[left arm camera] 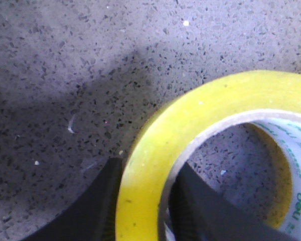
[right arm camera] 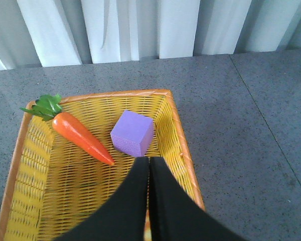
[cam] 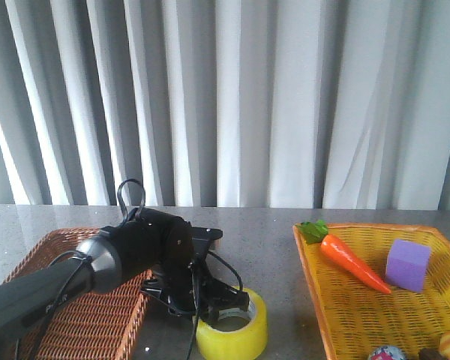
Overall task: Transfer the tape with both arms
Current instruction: 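Lift the tape roll with the left gripper over the brown basket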
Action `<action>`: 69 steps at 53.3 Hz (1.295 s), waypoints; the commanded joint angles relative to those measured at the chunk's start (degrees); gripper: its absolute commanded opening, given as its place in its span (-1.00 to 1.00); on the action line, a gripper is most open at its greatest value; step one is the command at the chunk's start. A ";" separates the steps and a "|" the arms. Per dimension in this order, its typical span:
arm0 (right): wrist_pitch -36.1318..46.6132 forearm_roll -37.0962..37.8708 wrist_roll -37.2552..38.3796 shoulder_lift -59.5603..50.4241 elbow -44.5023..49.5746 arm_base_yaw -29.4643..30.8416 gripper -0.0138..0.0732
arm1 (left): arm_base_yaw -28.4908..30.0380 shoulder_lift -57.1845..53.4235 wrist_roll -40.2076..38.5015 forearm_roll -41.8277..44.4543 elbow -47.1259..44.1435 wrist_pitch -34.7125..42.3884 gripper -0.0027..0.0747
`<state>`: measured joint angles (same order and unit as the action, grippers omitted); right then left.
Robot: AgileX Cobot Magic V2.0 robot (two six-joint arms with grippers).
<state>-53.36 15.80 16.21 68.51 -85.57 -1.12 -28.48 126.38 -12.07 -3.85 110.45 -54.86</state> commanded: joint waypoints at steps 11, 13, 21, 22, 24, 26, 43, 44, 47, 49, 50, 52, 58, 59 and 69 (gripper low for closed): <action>3.55 1.15 -0.31 -1.07 -1.26 0.45 -0.70 | -0.15 -7.77 1.59 -1.05 15.03 0.64 -0.95; 3.55 1.15 -0.31 -1.07 -1.26 0.45 -0.70 | -0.15 -8.37 2.77 -1.00 17.42 -0.22 -0.95; 3.55 1.15 -0.31 -1.07 -1.26 0.45 -0.70 | -0.10 -10.91 6.12 2.84 24.80 -3.95 -0.95; 3.55 1.15 -0.31 -1.07 -1.26 0.45 -0.70 | -0.11 -11.36 6.13 3.85 25.50 -4.42 -0.95; 3.55 1.15 -0.31 -1.07 -1.26 0.45 -0.70 | -0.04 -12.03 6.13 6.25 26.24 -4.90 -0.95; 3.55 1.15 -0.31 -1.07 -1.26 0.45 -0.70 | 0.46 -13.01 5.83 8.15 26.40 -5.05 -0.95; 3.55 1.15 -0.31 -1.07 -1.26 0.45 -0.70 | 14.01 -20.01 3.58 4.32 25.85 -9.19 -0.95; 3.55 1.15 -0.31 -1.07 -1.26 0.45 -0.70 | 15.28 -20.60 3.58 3.12 25.40 -9.13 -0.95; 3.55 1.15 -0.31 -1.07 -1.26 0.45 -0.70 | 18.08 -21.68 3.80 0.82 23.63 -8.54 -0.95; 3.55 1.15 -0.31 -1.07 -1.26 0.45 -0.70 | 20.23 -22.50 3.89 -0.56 21.50 -7.68 -0.95; 3.55 1.15 -0.31 -1.07 -1.26 0.45 -0.70 | 20.89 -22.80 4.01 -0.93 20.72 -7.44 -0.95; 3.55 1.15 -0.31 -1.07 -1.26 0.45 -0.70 | 22.62 -23.29 4.25 -1.64 18.19 -6.75 -0.95; 3.55 1.15 -0.31 -1.07 -1.26 0.45 -0.70 | 25.58 -24.01 4.25 -1.71 11.15 -5.04 -0.95; 3.55 1.15 -0.31 -1.07 -1.26 0.45 -0.70 | 25.90 -24.01 4.25 -1.71 9.70 -4.48 -0.95; 3.55 1.15 -0.31 -1.07 -1.26 0.45 -0.70 | 26.25 -23.95 8.52 -0.71 -3.87 1.24 -0.93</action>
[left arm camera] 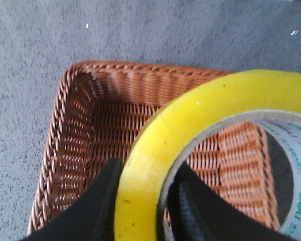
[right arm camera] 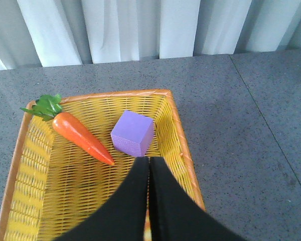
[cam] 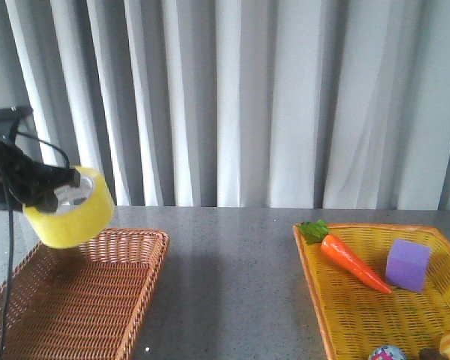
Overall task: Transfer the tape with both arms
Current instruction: 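Lift the tape roll with the left gripper over the brown basket, then lower the tape into the brown basket and open the left gripper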
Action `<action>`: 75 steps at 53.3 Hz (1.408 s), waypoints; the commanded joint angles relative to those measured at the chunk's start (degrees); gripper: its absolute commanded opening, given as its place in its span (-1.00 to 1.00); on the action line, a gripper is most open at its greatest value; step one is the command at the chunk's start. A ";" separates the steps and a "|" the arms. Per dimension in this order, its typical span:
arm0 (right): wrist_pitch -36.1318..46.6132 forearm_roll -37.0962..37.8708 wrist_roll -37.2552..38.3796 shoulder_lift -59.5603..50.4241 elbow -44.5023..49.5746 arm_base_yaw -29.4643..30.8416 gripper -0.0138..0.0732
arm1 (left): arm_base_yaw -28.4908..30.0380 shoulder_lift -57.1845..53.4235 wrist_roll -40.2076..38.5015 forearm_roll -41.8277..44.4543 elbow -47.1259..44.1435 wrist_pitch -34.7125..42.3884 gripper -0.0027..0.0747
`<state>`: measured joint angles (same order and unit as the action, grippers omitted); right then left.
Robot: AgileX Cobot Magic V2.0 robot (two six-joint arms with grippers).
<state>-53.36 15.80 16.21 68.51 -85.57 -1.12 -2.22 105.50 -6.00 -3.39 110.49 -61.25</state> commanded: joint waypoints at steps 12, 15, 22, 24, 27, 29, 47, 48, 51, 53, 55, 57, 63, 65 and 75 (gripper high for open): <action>3.55 1.15 -0.31 -1.07 -1.26 0.45 -0.70 | -0.02 -3.07 4.16 2.83 -12.94 11.38 -0.92; 3.55 1.15 -0.31 -1.07 -1.26 0.45 -0.70 | -0.02 -3.07 4.09 3.89 -14.29 11.70 -0.92; 3.55 1.15 -0.31 -1.07 -1.26 0.45 -0.70 | -0.02 -3.07 3.58 6.25 -17.41 12.83 -0.91; 3.55 1.15 -0.31 -1.07 -1.26 0.45 -0.70 | -0.02 -3.07 3.58 6.19 -18.10 13.40 -0.91; 3.55 1.15 -0.31 -1.07 -1.26 0.45 -0.70 | -0.02 -3.07 3.58 6.19 -19.13 14.37 -0.90; 3.55 1.15 -0.31 -1.07 -1.26 0.45 -0.70 | -0.02 -3.07 3.58 6.19 -19.78 15.03 -0.89; 3.55 1.15 -0.31 -1.07 -1.26 0.45 -0.70 | -0.02 0.81 3.53 5.65 -21.07 16.26 -0.77; 3.55 1.15 -0.31 -1.07 -1.26 0.45 -0.70 | -0.02 1.43 3.53 5.41 -21.07 16.19 -0.76; 3.55 1.15 -0.31 -1.07 -1.26 0.45 -0.70 | -0.02 2.49 3.53 4.51 -21.07 16.29 -0.71; 3.55 1.15 -0.31 -1.07 -1.26 0.45 -0.70 | -0.02 2.99 3.53 3.91 -21.07 16.60 -0.67; 3.55 1.15 -0.31 -1.07 -1.26 0.45 -0.70 | -0.02 3.34 3.53 3.39 -21.07 16.94 -0.63; 3.55 1.15 -0.31 -1.07 -1.26 0.45 -0.70 | -0.02 3.59 3.53 2.70 -20.93 17.21 -0.58; 3.55 1.15 -0.31 -1.07 -1.26 0.45 -0.70 | -0.02 3.72 3.53 1.63 -20.94 18.83 -0.37; 3.55 1.15 -0.31 -1.07 -1.26 0.45 -0.70 | -0.02 3.66 3.53 1.21 -20.73 19.03 -0.28; 3.55 1.15 -0.31 -1.07 -1.26 0.45 -0.70 | -0.02 3.62 3.53 -1.42 -19.30 16.44 0.18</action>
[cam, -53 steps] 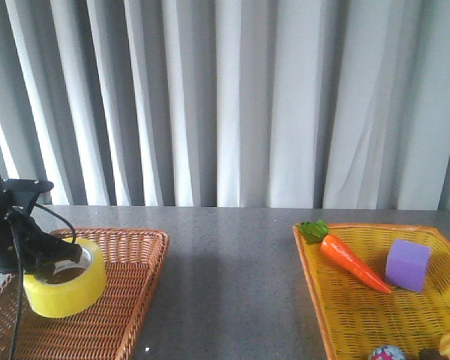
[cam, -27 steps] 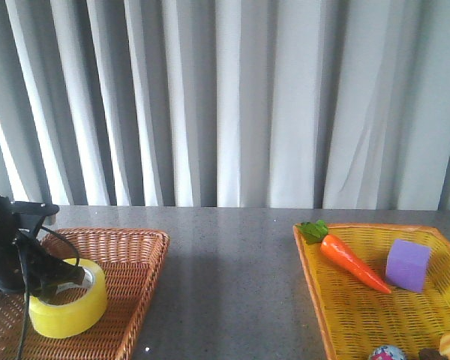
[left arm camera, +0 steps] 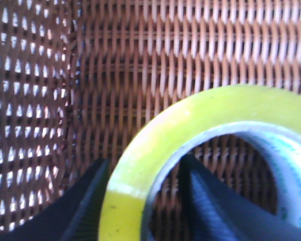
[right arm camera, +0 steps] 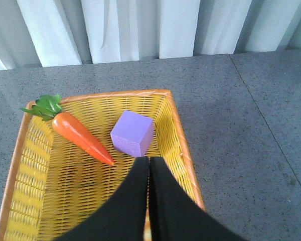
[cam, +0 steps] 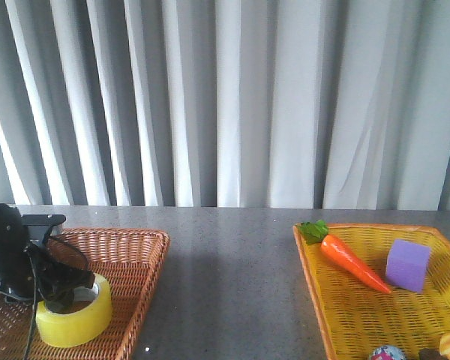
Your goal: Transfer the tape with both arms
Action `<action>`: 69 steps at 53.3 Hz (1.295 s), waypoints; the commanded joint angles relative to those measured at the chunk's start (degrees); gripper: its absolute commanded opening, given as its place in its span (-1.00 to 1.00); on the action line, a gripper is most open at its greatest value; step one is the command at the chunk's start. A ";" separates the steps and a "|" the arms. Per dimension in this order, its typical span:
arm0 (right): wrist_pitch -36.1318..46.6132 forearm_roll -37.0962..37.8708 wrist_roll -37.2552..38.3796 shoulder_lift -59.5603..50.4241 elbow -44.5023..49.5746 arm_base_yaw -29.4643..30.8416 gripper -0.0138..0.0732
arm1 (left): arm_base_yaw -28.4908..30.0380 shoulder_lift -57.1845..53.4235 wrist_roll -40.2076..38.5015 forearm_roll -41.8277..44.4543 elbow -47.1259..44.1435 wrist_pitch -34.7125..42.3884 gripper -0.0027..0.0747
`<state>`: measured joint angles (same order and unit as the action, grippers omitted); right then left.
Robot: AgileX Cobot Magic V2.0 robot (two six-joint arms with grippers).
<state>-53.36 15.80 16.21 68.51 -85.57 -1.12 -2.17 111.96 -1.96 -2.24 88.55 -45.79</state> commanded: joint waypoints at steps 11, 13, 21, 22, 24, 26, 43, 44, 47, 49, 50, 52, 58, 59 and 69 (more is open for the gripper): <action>3.55 1.15 -0.31 -1.07 -1.26 0.45 -0.70 | -0.07 -2.84 -0.46 -2.90 7.97 -5.98 0.36; 3.55 1.15 -0.31 -1.07 -1.26 0.45 -0.70 | -0.07 -2.84 -0.46 -2.91 9.77 -7.71 0.36; 3.55 1.15 -0.31 -1.07 -1.26 0.45 -0.70 | -0.07 -3.71 -0.46 -3.16 18.63 -15.15 0.35; 3.55 1.15 -0.31 -1.07 -1.26 0.45 -0.70 | -0.14 -4.19 -0.46 -3.44 19.72 -15.69 0.34; 3.55 1.15 -0.31 -1.07 -1.26 0.45 -0.70 | -0.23 -5.35 -0.46 -3.88 21.17 -16.17 0.33; 3.55 1.15 -0.31 -1.07 -1.26 0.45 -0.70 | -0.23 -6.76 -0.29 -4.54 22.17 -15.96 0.32; 3.55 1.15 -0.31 -1.07 -1.26 0.45 -0.70 | -0.23 -22.88 4.71 -9.60 23.96 -11.93 -0.03; 3.55 1.15 -0.31 -1.07 -1.26 0.45 -0.70 | -0.23 -23.83 4.71 -9.75 23.96 -12.02 -0.08; 3.55 1.15 -0.31 -1.07 -1.26 0.45 -0.70 | -0.23 -26.40 4.71 -10.28 23.96 -12.05 -0.21; 3.55 1.15 -0.31 -1.07 -1.26 0.45 -0.70 | -0.23 -27.66 4.71 -10.39 23.96 -12.05 -0.30; 3.55 1.15 -0.31 -1.07 -1.26 0.45 -0.70 | -0.23 -28.14 4.71 -10.39 23.96 -12.05 -0.36; 3.55 1.15 -0.31 -1.07 -1.26 0.45 -0.70 | -0.23 -29.43 4.64 -10.39 23.96 -12.05 -0.48; 3.55 1.15 -0.31 -1.07 -1.26 0.45 -0.70 | -0.23 -32.32 4.65 -10.39 23.61 -11.92 -0.79; 3.55 1.15 -0.31 -1.07 -1.26 0.45 -0.70 | -0.23 -32.61 4.65 -10.39 23.61 -11.92 -0.85; 3.55 1.15 -0.31 -1.07 -1.26 0.45 -0.70 | -0.23 -33.69 4.65 -10.39 23.61 -12.43 -0.95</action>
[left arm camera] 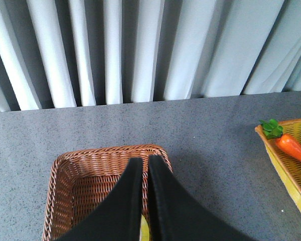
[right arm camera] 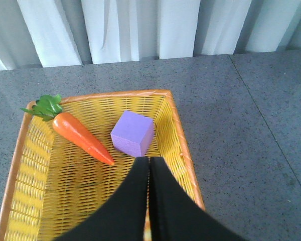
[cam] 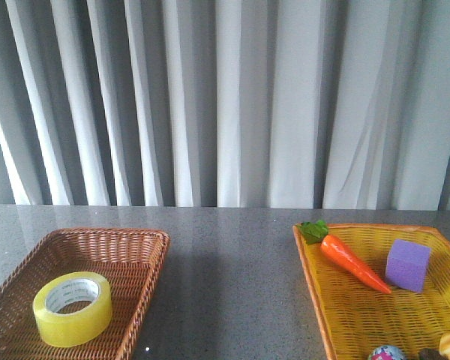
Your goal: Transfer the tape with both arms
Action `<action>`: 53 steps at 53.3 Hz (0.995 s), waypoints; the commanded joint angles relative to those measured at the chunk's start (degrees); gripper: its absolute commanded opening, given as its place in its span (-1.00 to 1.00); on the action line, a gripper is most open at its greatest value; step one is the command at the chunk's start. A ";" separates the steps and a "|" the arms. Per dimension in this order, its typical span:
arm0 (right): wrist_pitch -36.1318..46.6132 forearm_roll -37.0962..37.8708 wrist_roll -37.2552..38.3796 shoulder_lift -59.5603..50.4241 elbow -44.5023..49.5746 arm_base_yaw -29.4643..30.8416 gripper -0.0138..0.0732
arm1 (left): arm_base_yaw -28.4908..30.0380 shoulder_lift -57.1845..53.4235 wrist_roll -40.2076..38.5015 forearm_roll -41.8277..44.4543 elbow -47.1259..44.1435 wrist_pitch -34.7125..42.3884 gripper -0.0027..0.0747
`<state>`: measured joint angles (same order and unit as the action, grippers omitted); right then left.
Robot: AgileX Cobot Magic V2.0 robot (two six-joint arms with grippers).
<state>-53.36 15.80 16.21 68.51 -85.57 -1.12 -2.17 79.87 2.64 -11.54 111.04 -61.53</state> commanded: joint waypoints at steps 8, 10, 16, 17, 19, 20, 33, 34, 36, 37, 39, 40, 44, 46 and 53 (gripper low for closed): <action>3.55 1.15 -0.31 -1.07 -1.26 0.45 -0.70 | -0.23 -1.60 -0.18 -1.14 1.12 3.27 -0.95; 3.55 1.15 -0.31 -1.07 -1.26 0.45 -0.70 | -0.23 -1.60 -0.19 -1.14 1.12 3.19 -0.95; 3.55 1.15 -0.31 -1.07 -1.26 0.45 -0.70 | -0.23 -1.60 -0.18 -1.14 1.12 1.91 -0.95; 3.55 1.15 -0.31 -1.07 -1.26 0.45 -0.70 | -0.23 -1.60 -0.18 -1.14 1.12 1.81 -0.95; 3.55 1.15 -0.31 -1.07 -1.26 0.45 -0.70 | -0.23 -1.60 -0.18 -1.14 1.12 1.67 -0.95; 3.55 1.15 -0.31 -1.07 -1.26 0.45 -0.70 | -0.23 -1.51 -0.18 -1.14 1.12 1.67 -0.95; 3.55 1.15 -0.31 -1.07 -1.26 0.45 -0.70 | -0.23 -1.46 -0.18 -1.14 1.12 1.73 -0.95; 3.55 1.15 -0.31 -1.07 -1.26 0.45 -0.70 | -0.23 -1.46 -0.18 -1.14 1.12 1.73 -0.95; 3.55 1.15 -0.31 -1.07 -1.26 0.45 -0.70 | -0.23 -1.46 -0.18 -1.14 1.12 1.73 -0.95; 3.55 1.15 -0.31 -1.07 -1.26 0.45 -0.70 | -0.23 -1.46 -0.18 -1.14 1.12 1.73 -0.95; 3.55 1.15 -0.31 -1.07 -1.26 0.45 -0.70 | -0.23 -1.46 -0.18 -1.14 1.12 1.73 -0.95; 3.55 1.15 -0.31 -1.07 -1.26 0.45 -0.70 | -0.23 -1.46 -0.18 -1.14 1.12 1.73 -0.95; 3.55 1.15 -0.31 -1.07 -1.26 0.45 -0.70 | -0.23 -1.46 -0.18 -1.14 1.12 1.73 -0.95; 3.55 1.15 -0.31 -1.07 -1.26 0.45 -0.70 | -0.23 -1.01 -0.18 -0.99 1.12 1.67 -0.95; 3.55 1.15 -0.31 -1.07 -1.26 0.45 -0.70 | -0.28 -2.10 -0.63 4.32 -0.98 2.52 -0.95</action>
<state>-53.36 15.80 16.21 68.51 -85.57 -1.12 -2.17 80.31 2.74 -10.42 110.72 -63.11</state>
